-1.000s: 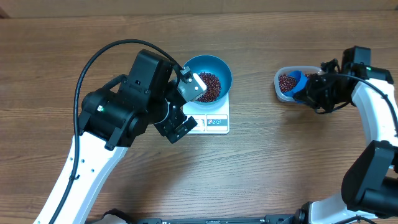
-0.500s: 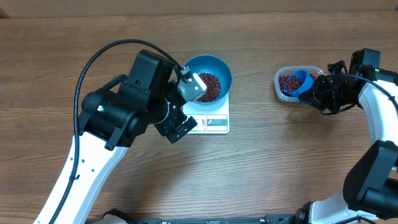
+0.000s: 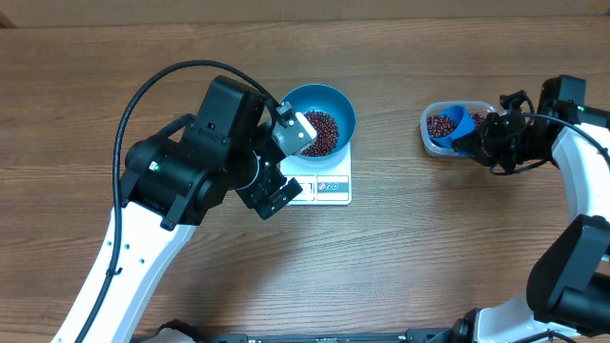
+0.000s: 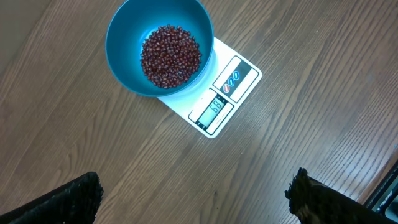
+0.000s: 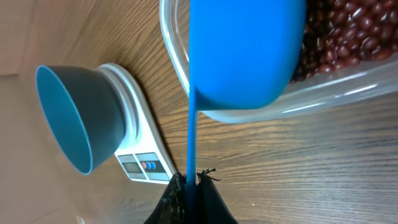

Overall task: Scoop item into bowl and weigh 150g on scale
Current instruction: 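Lift the bean-filled blue cup upright out of the container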

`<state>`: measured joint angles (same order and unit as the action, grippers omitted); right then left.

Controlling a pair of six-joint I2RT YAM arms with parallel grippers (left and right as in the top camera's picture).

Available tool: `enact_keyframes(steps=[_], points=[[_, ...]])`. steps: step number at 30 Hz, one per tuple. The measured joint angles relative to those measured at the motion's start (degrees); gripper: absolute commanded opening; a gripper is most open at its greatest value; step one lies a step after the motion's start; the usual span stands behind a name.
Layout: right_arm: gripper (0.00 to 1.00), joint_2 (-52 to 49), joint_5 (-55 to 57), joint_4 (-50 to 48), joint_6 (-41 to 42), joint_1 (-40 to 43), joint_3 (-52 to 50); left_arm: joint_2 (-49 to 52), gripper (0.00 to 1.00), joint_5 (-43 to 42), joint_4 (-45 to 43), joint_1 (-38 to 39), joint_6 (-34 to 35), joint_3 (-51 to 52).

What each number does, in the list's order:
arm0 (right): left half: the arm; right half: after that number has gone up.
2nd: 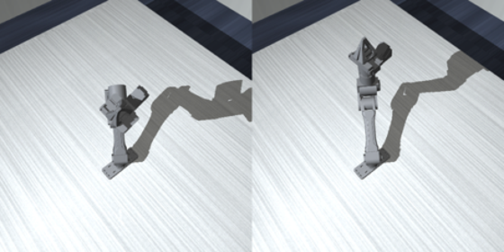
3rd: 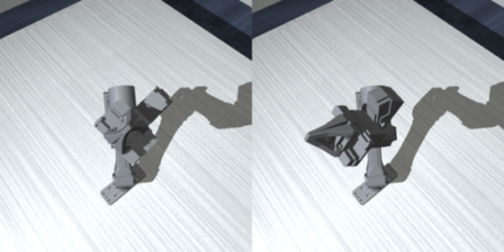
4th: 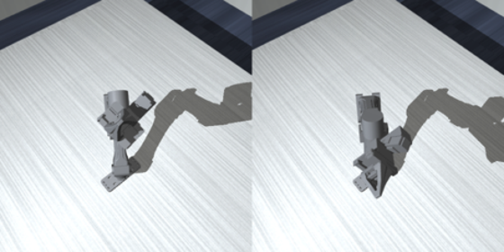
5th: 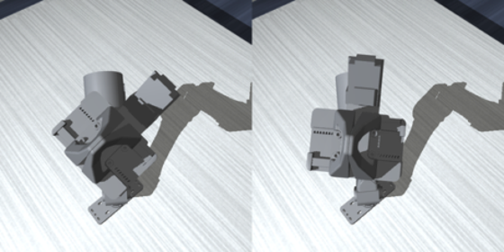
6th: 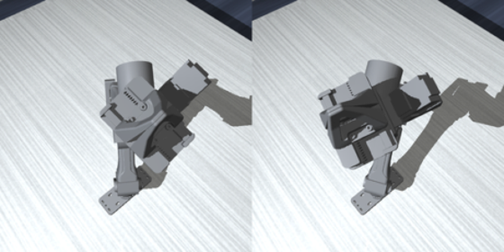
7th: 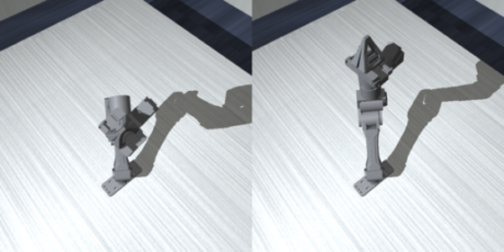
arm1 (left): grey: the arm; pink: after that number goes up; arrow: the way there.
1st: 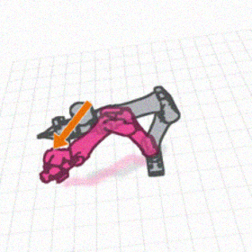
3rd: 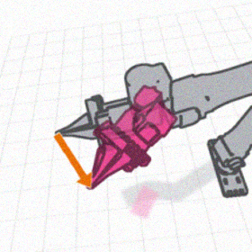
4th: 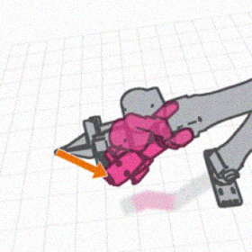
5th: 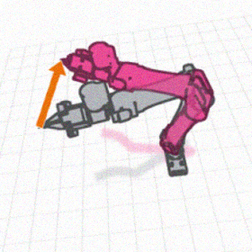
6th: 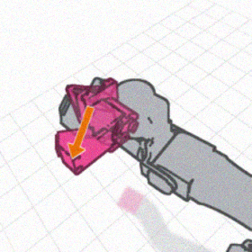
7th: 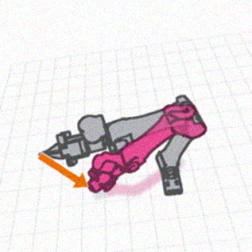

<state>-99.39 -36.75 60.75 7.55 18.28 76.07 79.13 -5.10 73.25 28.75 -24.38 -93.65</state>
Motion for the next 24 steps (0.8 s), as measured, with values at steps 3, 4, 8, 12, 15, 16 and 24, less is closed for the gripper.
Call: enact_keyframes(steps=[3, 4, 8, 12, 15, 16, 24], points=[[0.04, 0.00, -1.40, 1.07, -0.48, 1.66, 0.00, 0.00, 1.00, 0.02, 0.00, 0.00, 0.00, 0.00], [0.04, 0.00, -1.70, 1.29, -0.57, 2.16, 0.00, 0.00, 1.00, 0.00, 0.00, 0.00, 0.00, 0.00], [0.04, 0.00, -3.48, 1.57, -1.46, 5.16, 0.00, 0.00, 1.00, 0.00, 0.00, 0.00, 0.00, 0.00], [0.04, 0.00, -5.64, 2.56, -2.91, 8.20, 0.00, 0.00, 1.00, 0.00, 0.00, 0.00, 0.00, 0.00], [0.04, 0.00, -7.39, 3.63, -4.24, 9.75, 0.00, 0.00, 1.00, 0.00, 0.00, 0.00, 0.00, 0.00], [0.04, 0.00, -8.02, 3.89, -4.63, 10.23, 0.00, 0.00, 1.00, 0.00, 0.00, 0.00, 0.00, 0.00], [0.04, 0.00, -12.74, 4.24, -8.09, 11.26, 0.00, 0.00, 1.00, 0.00, 0.00, 0.00, 0.00, 0.00]])
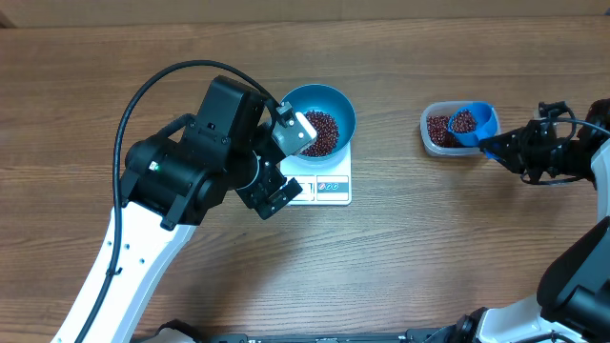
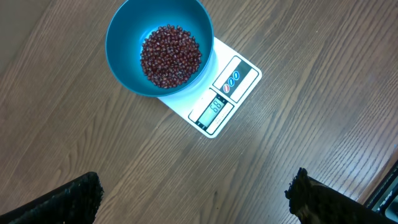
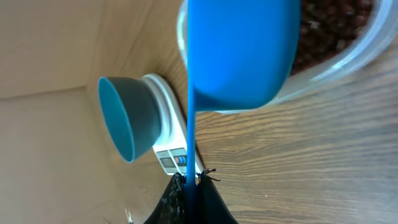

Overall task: Scoop item into bowl and weigh 150g on scale
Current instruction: 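Lift the bean-filled blue cup upright out of the container, then carry the blue cup with the right gripper over the teal bowl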

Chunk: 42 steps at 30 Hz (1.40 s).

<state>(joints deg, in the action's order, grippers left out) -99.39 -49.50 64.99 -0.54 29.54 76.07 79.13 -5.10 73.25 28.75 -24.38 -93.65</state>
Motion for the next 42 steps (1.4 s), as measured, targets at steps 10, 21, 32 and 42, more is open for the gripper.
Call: enact_keyframes(steps=[10, 21, 32, 42], points=[[0.04, -0.02, -5.81, -4.20, -5.92, 0.00, 0.00, 0.00, 0.99, 0.02, 0.04, 0.00, 0.00, 0.00], [0.04, -0.15, -9.88, -6.43, -14.14, -0.61, 0.00, 0.00, 0.99, 0.02, 0.02, 0.00, 0.00, 0.00], [0.04, -0.22, -10.10, -7.82, -16.31, -7.23, 0.00, 0.00, 1.00, 0.00, 0.02, 0.00, 0.00, 0.00], [0.04, -0.37, -8.96, -7.76, -16.00, -17.84, 3.10, 0.00, 0.99, 0.00, 0.02, 0.00, 0.00, 0.00]])
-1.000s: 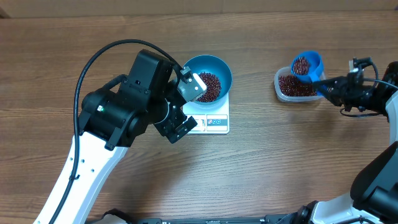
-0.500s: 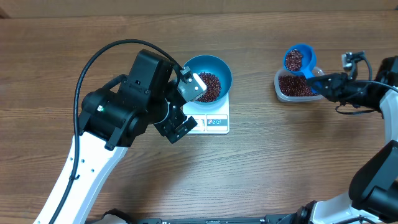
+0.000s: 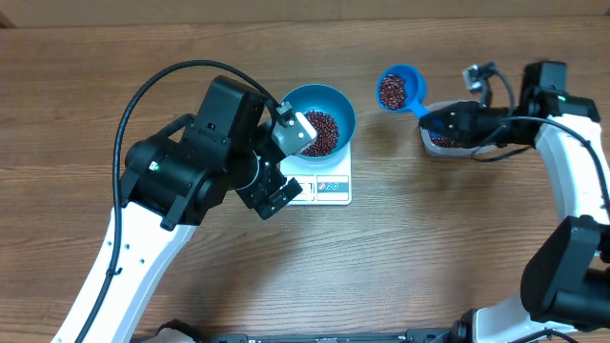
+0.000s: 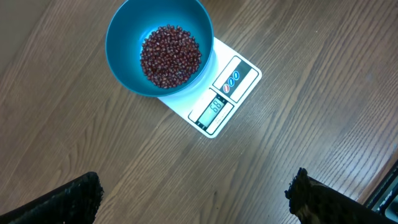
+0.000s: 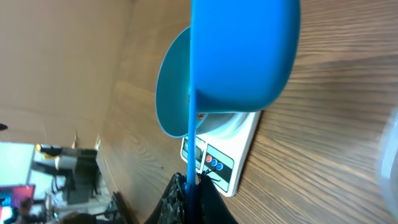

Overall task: Scoop item into bowl and weigh 150g on scale
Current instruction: 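Carry the blue cup with the right gripper over the teal bowl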

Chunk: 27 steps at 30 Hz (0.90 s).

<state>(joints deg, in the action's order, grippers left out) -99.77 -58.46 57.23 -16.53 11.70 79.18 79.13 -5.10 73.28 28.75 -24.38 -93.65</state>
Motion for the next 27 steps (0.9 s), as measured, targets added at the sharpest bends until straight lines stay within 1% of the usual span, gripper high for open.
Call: enact_keyframes(steps=[8, 13, 27], points=[[0.04, -0.04, 4.11, 0.39, 1.49, -8.00, 4.07, 0.00, 0.99, 0.00, 0.00, 0.00, 0.00, 0.00], [0.04, -0.04, 5.64, 0.55, 1.73, -10.62, 4.39, 0.00, 0.99, 0.00, 0.02, 0.00, 0.00, 0.00], [0.04, -0.04, 15.15, 2.38, 1.99, -19.02, 4.44, 0.00, 0.99, 0.00, 0.00, 0.00, 0.00, 0.00]])
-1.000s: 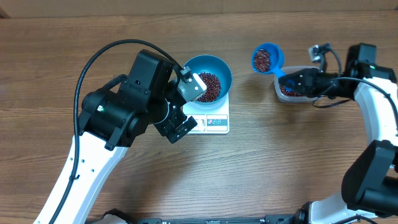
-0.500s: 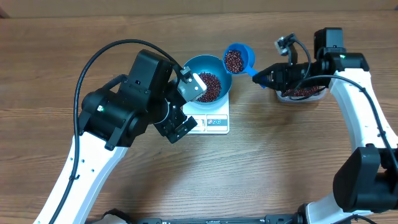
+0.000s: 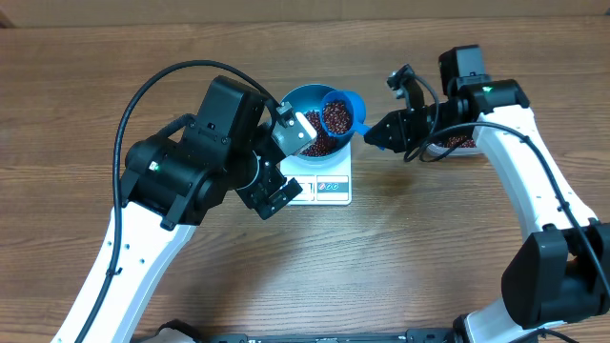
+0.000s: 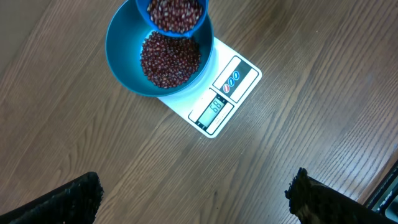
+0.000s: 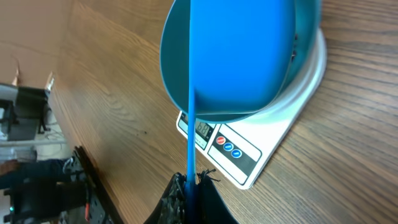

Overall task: Scoop item into bowl and weigh 150g on scale
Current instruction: 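Carry the blue cup with the right gripper over the teal bowl, then tilt the blue cup with the right gripper to pour beans into the bowl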

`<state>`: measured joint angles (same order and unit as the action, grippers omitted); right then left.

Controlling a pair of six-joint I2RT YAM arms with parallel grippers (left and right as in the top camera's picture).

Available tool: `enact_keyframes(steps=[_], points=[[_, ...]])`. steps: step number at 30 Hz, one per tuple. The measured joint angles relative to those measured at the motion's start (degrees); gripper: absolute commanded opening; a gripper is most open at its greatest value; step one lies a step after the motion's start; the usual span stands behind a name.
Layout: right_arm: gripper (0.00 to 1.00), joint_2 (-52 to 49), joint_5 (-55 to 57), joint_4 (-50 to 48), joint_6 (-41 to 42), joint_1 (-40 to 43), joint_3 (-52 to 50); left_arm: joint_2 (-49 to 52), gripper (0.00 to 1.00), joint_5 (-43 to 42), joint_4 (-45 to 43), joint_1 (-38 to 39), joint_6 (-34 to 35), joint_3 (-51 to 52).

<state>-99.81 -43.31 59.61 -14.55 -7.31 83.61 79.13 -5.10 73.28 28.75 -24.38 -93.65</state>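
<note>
A blue bowl (image 3: 307, 99) with red beans (image 4: 169, 59) stands on the white scale (image 4: 227, 93), whose display (image 4: 216, 104) seems to read 68. My right gripper (image 5: 191, 177) is shut on the thin handle of a blue scoop (image 3: 335, 116). The scoop is level, full of beans, and hangs over the bowl's right half. It also shows at the top of the left wrist view as the scoop (image 4: 176, 14). My left gripper (image 4: 194, 202) is open above bare table in front of the scale.
A clear container of beans (image 3: 461, 143) sits at the right, partly hidden behind my right arm. The bulky left arm (image 3: 191, 171) hangs over the table just left of the scale. The scale's buttons (image 5: 222, 144) face the front.
My right gripper has moved left with the full scoop, from the air between container and bowl to over the bowl. The display reads as before. The left arm has not moved.
The scoop was down in the bean container, held by my right gripper. Then it stood at the container's right rim, filled with beans. Later it was in the air left of the container, and now it is over the bowl.
</note>
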Motion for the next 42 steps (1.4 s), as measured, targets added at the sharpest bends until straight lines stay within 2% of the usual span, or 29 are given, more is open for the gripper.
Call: enact_keyframes(steps=[16, 31, 42], points=[[0.04, -0.02, 6.82, 1.62, -0.52, -1.29, 4.81, 0.00, 1.00, 0.00, 0.00, 0.00, 0.00, 0.00], [0.04, -0.02, 16.20, 1.66, -1.18, -10.36, 4.81, 0.00, 1.00, 0.00, 0.00, 0.00, 0.00, 0.00], [0.04, -0.02, 22.84, 1.62, -1.60, -12.39, 4.81, 0.00, 1.00, 0.00, 0.00, 0.00, 0.00, 0.00]])
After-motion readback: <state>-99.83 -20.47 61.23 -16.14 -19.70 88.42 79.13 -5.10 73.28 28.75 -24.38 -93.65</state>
